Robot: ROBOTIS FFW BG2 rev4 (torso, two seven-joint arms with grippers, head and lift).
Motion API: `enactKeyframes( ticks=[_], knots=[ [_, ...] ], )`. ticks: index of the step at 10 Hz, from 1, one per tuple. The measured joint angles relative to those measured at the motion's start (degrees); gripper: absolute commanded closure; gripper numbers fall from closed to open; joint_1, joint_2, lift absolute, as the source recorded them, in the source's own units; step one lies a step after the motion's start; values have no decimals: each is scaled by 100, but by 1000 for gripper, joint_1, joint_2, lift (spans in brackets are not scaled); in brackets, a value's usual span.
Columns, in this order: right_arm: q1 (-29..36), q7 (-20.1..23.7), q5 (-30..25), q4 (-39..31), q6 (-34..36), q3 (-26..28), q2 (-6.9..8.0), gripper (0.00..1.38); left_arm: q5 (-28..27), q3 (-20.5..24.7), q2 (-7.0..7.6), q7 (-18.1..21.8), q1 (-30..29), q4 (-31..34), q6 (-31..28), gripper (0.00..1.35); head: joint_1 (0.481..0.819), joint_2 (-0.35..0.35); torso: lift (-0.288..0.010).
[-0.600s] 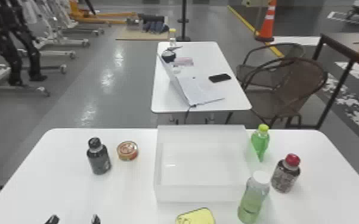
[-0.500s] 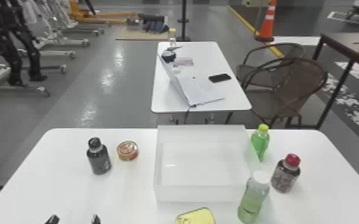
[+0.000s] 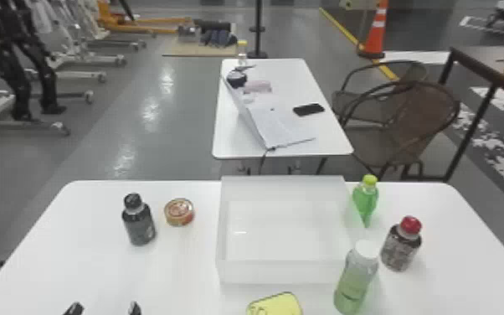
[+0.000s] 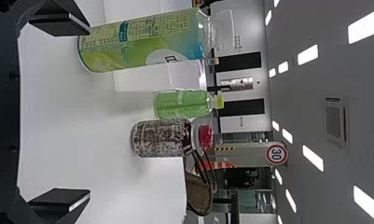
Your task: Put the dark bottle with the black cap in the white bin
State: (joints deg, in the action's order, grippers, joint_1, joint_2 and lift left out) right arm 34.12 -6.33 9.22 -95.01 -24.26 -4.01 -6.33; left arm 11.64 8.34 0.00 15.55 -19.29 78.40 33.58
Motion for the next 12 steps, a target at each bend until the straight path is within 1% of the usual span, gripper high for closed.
enactKeyframes(
  ticks=[2, 4, 7, 10, 12],
  knots=[
    [1, 0, 0, 0, 0, 0, 0, 75, 5, -31, 0, 18, 75, 0, -188, 99, 549, 0, -100],
    [2, 0, 2, 0, 0, 2, 0, 75, -55, -34, 0, 42, 302, 0, -576, 98, 549, 0, -100],
    [2, 0, 11, 0, 0, 2, 0, 75, -429, 35, 0, 146, 786, -91, -1189, 98, 549, 0, -100],
    [-1, 0, 21, 13, -6, -2, 0, 75, -880, 240, 0, 269, 1476, -695, -1319, 96, 549, 0, -100],
    [-31, 0, 42, 51, -38, -12, 0, 75, -1048, 258, 8, 282, 2038, -1308, -1241, 96, 549, 0, -100]
  ],
)
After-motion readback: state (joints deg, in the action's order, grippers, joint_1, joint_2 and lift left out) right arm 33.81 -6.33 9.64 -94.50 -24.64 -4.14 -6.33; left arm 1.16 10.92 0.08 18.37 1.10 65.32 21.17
